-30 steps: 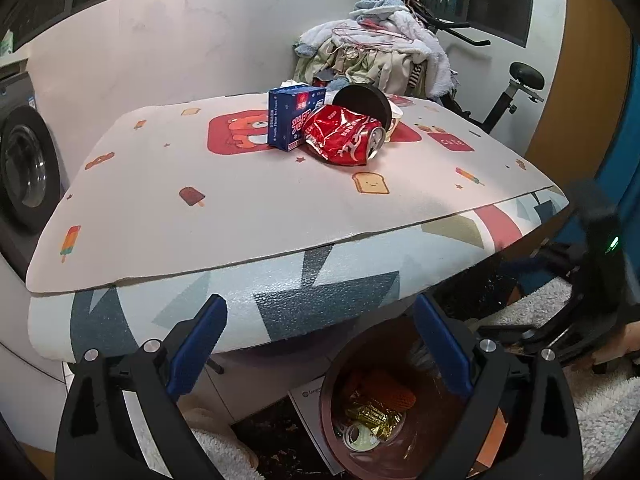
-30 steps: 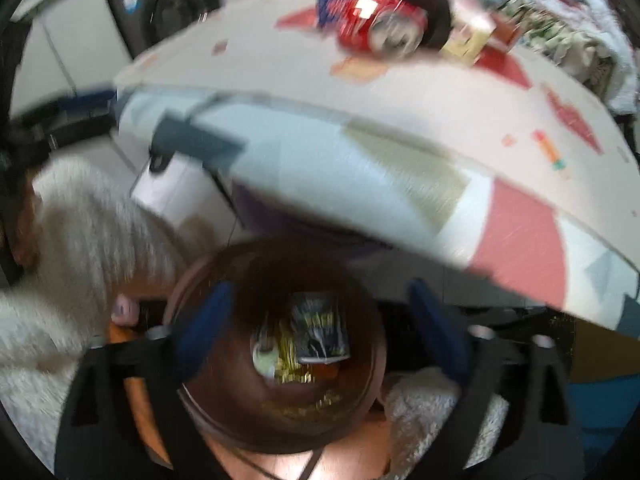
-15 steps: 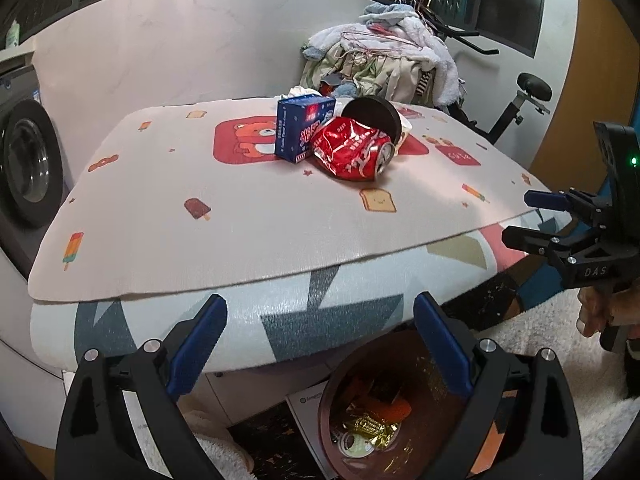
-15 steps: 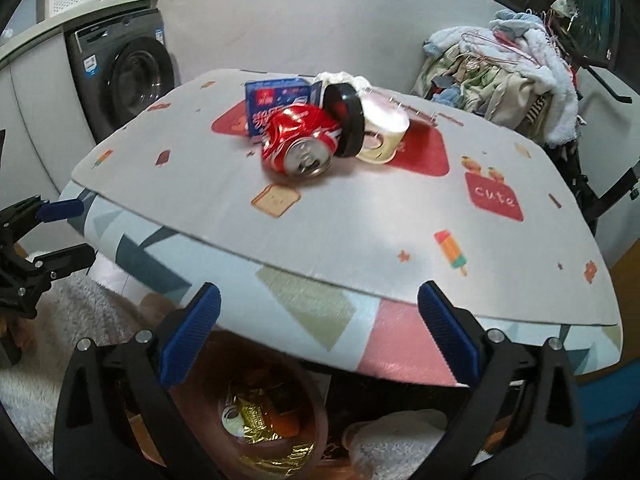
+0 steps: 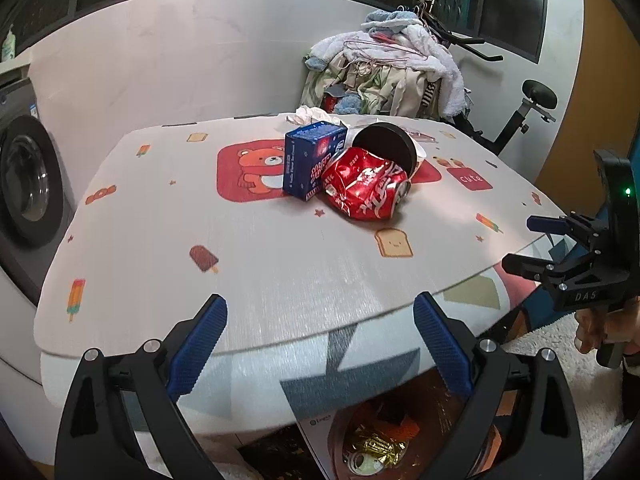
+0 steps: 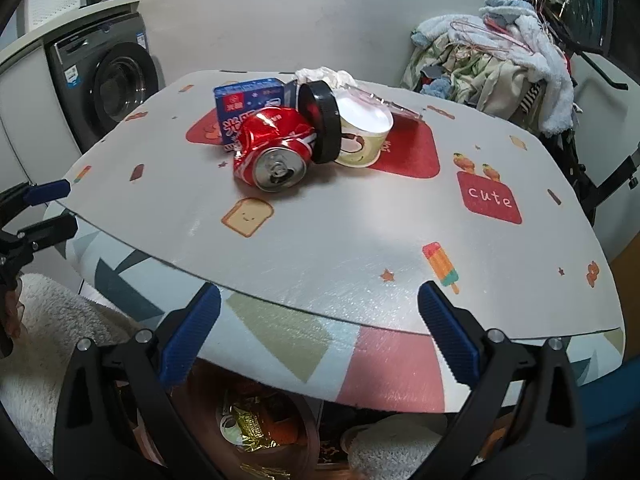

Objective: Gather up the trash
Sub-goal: 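Grasp the blue box with the left tool while the right tool grasps the black round lid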

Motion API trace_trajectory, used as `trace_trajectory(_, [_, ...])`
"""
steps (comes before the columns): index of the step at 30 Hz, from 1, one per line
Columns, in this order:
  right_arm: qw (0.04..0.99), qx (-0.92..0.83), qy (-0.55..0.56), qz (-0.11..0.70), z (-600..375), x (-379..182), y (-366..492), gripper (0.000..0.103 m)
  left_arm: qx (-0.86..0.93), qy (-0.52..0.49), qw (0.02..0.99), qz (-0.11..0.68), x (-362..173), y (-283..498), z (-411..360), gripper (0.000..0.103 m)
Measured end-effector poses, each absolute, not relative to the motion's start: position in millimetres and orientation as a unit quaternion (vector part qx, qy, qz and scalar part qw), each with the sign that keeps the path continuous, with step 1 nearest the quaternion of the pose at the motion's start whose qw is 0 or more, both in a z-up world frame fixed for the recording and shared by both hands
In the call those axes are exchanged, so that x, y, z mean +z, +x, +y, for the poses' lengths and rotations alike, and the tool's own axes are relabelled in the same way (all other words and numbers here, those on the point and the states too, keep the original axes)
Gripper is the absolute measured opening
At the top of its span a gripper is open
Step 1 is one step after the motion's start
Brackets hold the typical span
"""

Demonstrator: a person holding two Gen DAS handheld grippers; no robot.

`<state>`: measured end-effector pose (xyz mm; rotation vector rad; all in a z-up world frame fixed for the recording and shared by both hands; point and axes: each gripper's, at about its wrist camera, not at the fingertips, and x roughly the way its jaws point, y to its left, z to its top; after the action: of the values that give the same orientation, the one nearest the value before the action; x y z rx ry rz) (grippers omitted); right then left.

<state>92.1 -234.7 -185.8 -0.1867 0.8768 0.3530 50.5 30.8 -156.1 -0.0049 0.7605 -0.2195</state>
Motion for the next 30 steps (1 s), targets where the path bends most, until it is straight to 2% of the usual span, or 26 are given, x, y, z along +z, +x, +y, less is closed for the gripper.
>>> trace_trajectory(9, [0.883,0.163,-0.082,0.433,-239,-190,131,0.097,-0.109,-0.006,0.928,0.357,-143,97,36,0.092])
trace_trajectory(17, [0.894,0.18,-0.04,0.408,-242,-162,192,0.097,-0.103,-0.014,0.932,0.346,-136,130,45,0.092])
trace_trajectory(19, [0.896,0.192,-0.028,0.399,-241,-156,209,0.088,-0.103,-0.015,0.933,0.344,-136,136,47,0.092])
trace_trajectory(24, [0.894,0.226,-0.058,0.382,-219,-152,244,0.056,-0.105,-0.008,0.933,0.344,-139,148,45,0.092])
trace_trajectory(29, [0.883,0.246,-0.081,0.393,-192,-165,276,0.048,-0.105,-0.007,0.931,0.35,-145,158,45,0.092])
trace_trajectory(30, [0.881,0.245,-0.085,0.396,-189,-168,279,0.042,-0.105,-0.007,0.93,0.352,-147,161,46,0.092])
